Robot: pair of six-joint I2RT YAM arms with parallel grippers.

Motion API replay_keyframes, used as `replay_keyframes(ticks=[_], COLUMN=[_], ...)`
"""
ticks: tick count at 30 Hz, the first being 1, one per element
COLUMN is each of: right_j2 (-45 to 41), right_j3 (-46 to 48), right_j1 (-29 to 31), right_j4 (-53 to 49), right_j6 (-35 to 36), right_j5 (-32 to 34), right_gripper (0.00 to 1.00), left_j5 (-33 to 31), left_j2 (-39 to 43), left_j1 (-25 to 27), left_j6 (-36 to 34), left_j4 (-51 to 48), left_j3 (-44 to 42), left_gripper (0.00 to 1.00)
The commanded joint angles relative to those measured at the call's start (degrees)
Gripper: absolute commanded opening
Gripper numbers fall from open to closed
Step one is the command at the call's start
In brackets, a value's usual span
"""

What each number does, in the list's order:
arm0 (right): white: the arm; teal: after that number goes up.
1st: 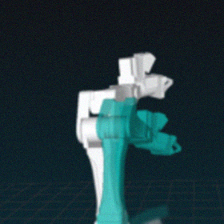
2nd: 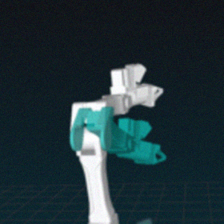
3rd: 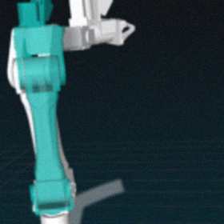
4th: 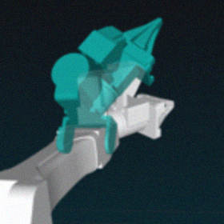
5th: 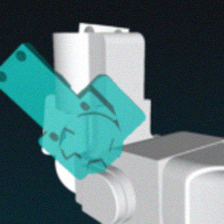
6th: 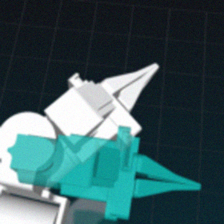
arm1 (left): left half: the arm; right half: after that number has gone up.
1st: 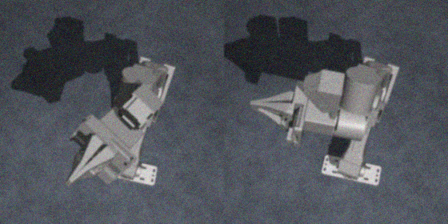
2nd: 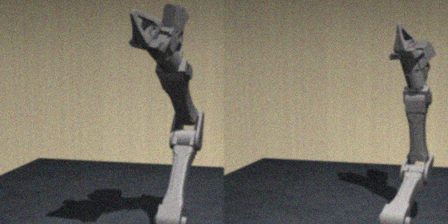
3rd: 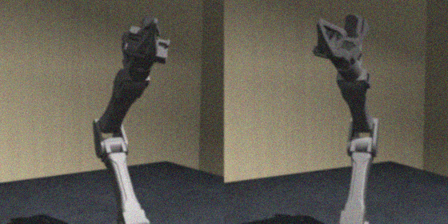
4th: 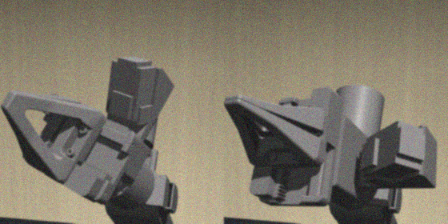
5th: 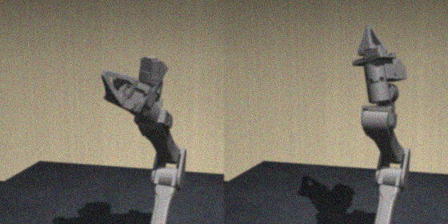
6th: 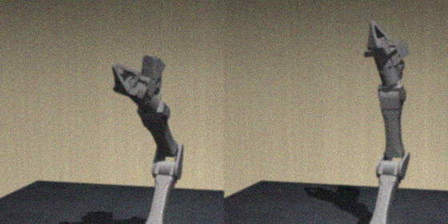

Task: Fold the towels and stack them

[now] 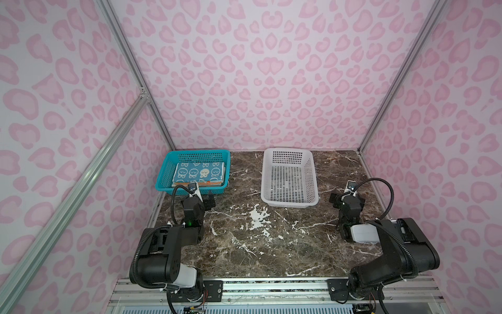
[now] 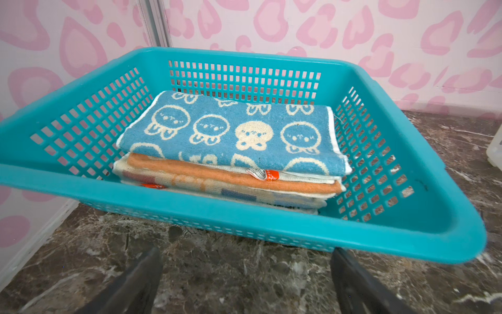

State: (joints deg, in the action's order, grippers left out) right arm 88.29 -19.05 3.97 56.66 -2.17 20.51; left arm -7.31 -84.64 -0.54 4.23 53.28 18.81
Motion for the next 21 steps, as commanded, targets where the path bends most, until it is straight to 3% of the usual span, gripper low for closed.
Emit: replay_keyframes(ticks=[1, 21], right_j2=[-0.1, -0.2], right_j3=[-0.1, -0.2], right_j1=[0.0, 0.0], right_j4=[-0.3, -0.6], right_j6=[-0.6, -0.6], right_j5=[-1.2, -1.3], right_gripper=[0.99, 0.99], left_j5=[-0.4, -0.3], left_j2=[0.1, -0.2], left_j1=[0.1, 0.2], left_j6=[-0.7, -0.8], left_j4=[3.5, 2.7], left_j3=[-0.2, 0.4], left_gripper=[0.97, 0.97])
